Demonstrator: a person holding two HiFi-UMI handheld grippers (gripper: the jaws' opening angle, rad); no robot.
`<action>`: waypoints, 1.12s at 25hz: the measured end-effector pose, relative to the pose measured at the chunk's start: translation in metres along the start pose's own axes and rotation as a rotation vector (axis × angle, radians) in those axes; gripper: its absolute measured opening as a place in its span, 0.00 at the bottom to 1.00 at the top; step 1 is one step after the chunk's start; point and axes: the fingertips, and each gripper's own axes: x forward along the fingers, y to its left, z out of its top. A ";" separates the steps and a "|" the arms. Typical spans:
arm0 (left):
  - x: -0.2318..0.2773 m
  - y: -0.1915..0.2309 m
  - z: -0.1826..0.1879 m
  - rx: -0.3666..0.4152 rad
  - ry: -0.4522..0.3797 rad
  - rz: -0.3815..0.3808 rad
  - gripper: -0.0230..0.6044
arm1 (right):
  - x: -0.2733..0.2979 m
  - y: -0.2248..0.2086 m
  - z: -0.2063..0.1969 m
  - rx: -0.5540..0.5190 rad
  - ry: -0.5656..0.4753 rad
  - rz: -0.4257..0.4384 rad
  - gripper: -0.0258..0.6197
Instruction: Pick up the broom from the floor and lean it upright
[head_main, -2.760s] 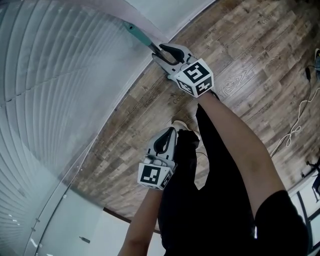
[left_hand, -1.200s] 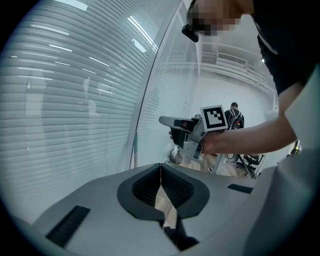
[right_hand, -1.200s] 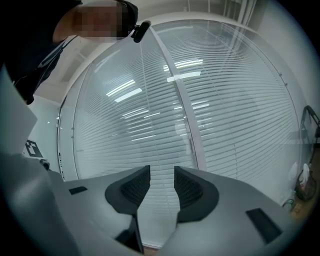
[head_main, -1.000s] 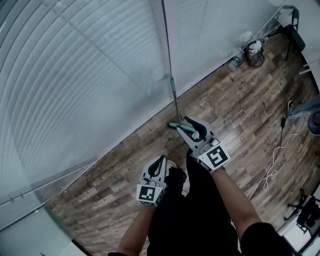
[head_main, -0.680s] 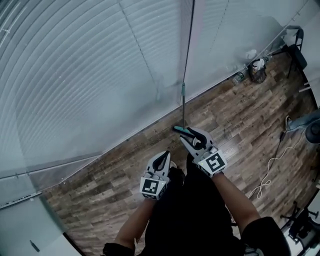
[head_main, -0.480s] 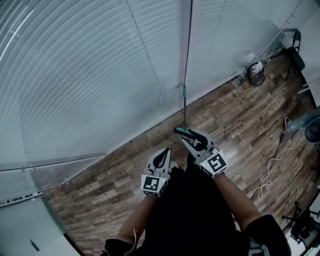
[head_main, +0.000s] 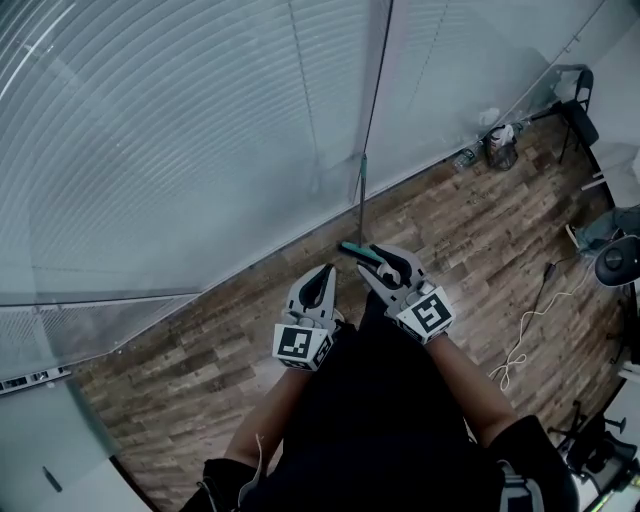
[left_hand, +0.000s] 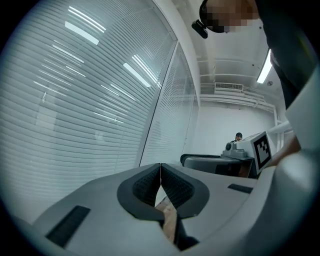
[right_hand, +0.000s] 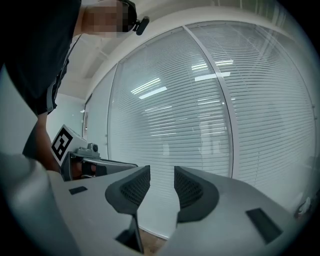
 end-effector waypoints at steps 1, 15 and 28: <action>-0.002 -0.002 0.001 -0.007 -0.002 -0.001 0.07 | -0.003 0.001 -0.005 0.011 0.018 -0.015 0.28; -0.023 -0.025 0.039 -0.023 -0.058 0.039 0.07 | -0.039 0.036 0.050 0.059 -0.138 0.019 0.10; -0.005 -0.117 0.067 0.093 -0.115 0.063 0.07 | -0.123 0.002 0.095 0.011 -0.249 -0.042 0.07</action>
